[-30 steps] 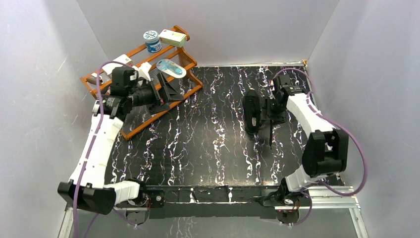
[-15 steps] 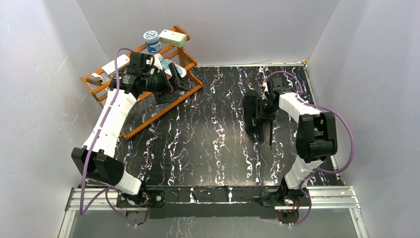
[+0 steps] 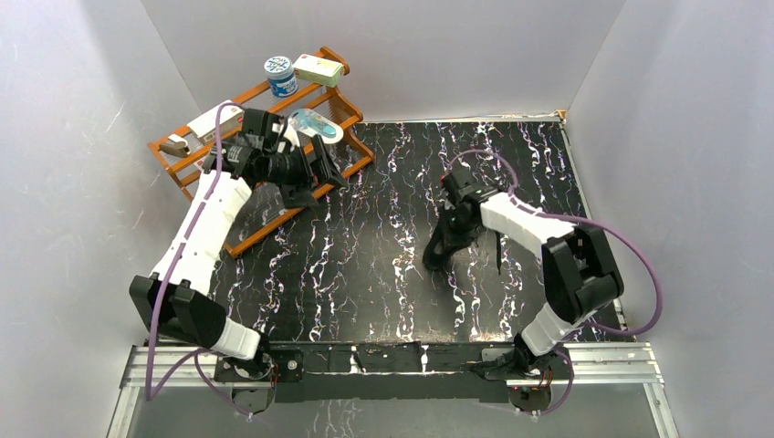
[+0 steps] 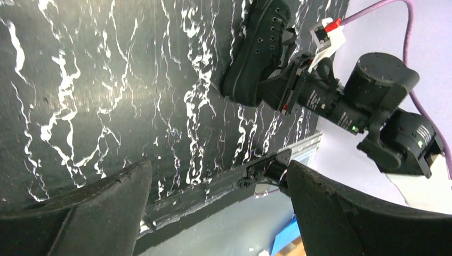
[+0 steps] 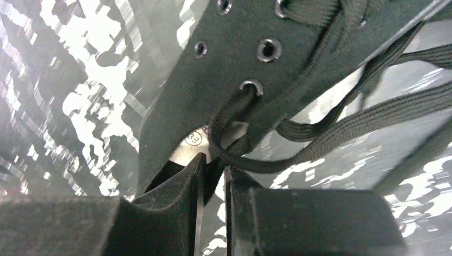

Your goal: Tie the shoes

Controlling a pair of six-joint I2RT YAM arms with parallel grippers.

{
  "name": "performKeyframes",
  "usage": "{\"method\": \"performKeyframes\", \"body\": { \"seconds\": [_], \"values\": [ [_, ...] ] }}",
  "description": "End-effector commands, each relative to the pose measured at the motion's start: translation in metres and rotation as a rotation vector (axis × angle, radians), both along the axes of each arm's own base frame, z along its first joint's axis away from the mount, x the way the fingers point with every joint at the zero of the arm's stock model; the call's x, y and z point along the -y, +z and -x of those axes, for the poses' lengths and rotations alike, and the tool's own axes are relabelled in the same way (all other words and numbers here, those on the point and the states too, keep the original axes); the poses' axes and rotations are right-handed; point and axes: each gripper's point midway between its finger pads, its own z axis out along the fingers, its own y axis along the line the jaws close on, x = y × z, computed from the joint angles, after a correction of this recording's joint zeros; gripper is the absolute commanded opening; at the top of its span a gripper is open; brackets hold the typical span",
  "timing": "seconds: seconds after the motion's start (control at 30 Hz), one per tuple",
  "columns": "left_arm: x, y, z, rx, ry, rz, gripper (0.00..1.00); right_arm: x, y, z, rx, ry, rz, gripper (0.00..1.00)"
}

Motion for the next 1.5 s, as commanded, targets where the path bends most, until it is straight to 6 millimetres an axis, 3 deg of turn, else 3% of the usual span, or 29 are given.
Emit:
{"method": "performKeyframes", "body": {
  "seconds": [0.0, 0.13, 0.27, 0.33, 0.47, 0.57, 0.67, 0.77, 0.87, 1.1, 1.2, 1.33, 1.47],
  "values": [
    [0.008, -0.001, 0.049, -0.027, -0.069, 0.088, 0.93, -0.044, 0.017, 0.057, -0.072, 0.02, -0.105, 0.25],
    [0.0, -0.013, 0.06, -0.016, -0.011, 0.085, 0.94, -0.054, 0.008, 0.105, -0.144, 0.053, -0.069, 0.25],
    [0.008, 0.005, 0.072, -0.011, -0.068, 0.148, 0.94, -0.082, 0.019, 0.141, -0.121, 0.141, -0.111, 0.27],
    [0.006, 0.003, 0.075, 0.004, -0.079, 0.13, 0.94, -0.085, 0.017, 0.152, -0.141, 0.115, -0.13, 0.32],
    [0.003, -0.006, 0.08, -0.026, -0.092, 0.109, 0.94, -0.089, 0.029, 0.16, -0.159, 0.112, -0.162, 0.56],
    [0.005, 0.005, 0.079, 0.006, -0.102, 0.121, 0.94, -0.077, 0.063, 0.15, -0.078, 0.084, -0.138, 0.75],
    [0.005, 0.009, 0.079, 0.025, -0.12, 0.108, 0.95, -0.047, 0.092, 0.133, 0.019, -0.003, -0.084, 0.83],
    [0.01, 0.007, 0.081, 0.022, -0.137, 0.121, 0.95, -0.014, 0.103, 0.104, 0.064, -0.102, -0.118, 0.84],
    [0.015, 0.008, 0.083, 0.018, -0.155, 0.128, 0.95, 0.012, 0.1, 0.068, 0.028, -0.228, -0.206, 0.86],
    [0.035, 0.005, 0.088, 0.016, -0.248, 0.134, 0.95, 0.028, 0.057, 0.024, -0.167, -0.447, -0.308, 0.75],
    [0.047, -0.004, 0.092, -0.024, -0.286, 0.154, 0.95, 0.039, 0.035, 0.013, -0.211, -0.471, -0.282, 0.72],
    [0.072, -0.021, 0.1, -0.09, -0.39, 0.161, 0.92, 0.031, 0.032, 0.001, -0.215, -0.423, -0.322, 0.7],
    [0.1, -0.051, 0.102, -0.139, -0.436, 0.175, 0.89, 0.021, 0.019, 0.002, -0.223, -0.374, -0.334, 0.71]
  ]
}}
